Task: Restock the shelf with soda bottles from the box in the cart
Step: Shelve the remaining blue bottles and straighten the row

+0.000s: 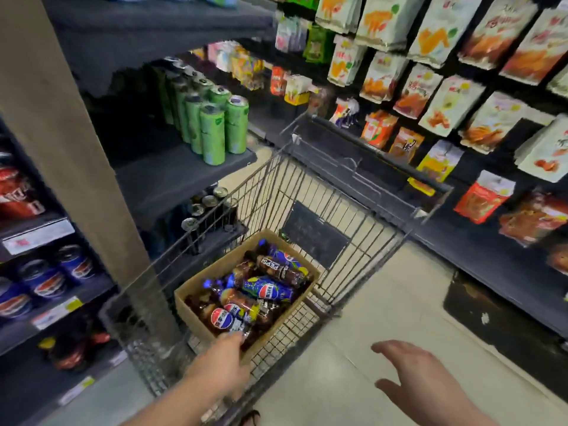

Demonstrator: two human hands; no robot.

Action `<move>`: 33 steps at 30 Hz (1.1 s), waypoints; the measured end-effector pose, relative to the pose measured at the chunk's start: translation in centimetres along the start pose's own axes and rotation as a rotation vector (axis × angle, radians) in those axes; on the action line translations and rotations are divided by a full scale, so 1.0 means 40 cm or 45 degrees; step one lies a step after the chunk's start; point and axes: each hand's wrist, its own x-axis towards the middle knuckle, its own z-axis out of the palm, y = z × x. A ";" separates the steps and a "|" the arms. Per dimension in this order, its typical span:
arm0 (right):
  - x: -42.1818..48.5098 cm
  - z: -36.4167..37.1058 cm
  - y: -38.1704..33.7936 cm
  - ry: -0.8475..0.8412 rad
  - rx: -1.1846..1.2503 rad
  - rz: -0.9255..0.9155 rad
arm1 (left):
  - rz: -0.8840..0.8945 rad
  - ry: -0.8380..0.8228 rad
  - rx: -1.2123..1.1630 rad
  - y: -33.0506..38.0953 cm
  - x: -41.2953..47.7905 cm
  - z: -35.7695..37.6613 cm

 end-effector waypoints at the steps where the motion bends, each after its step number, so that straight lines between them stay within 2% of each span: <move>1: 0.048 -0.017 0.011 -0.022 -0.017 -0.022 | -0.006 0.009 0.000 0.021 0.034 -0.009; 8: 0.383 -0.048 -0.021 -0.227 -0.183 -0.273 | -0.082 0.069 -0.053 0.057 0.197 -0.084; 11: 0.532 -0.026 -0.060 -0.316 -0.245 -0.346 | -0.212 0.060 -0.080 0.024 0.237 -0.075; 18: 0.847 0.034 -0.109 -0.370 -0.367 -0.518 | -0.487 0.028 -0.208 0.033 0.371 0.016; 24: 1.081 0.108 -0.051 -0.432 -0.496 -0.610 | -0.729 0.043 -0.771 0.108 0.598 0.123; 27: 1.176 0.147 -0.010 -0.414 -0.452 -0.593 | -0.896 0.163 -1.063 0.132 0.703 0.161; 33: 1.288 0.243 0.007 -0.421 -0.187 -0.525 | -1.259 0.466 -1.418 0.136 0.840 0.258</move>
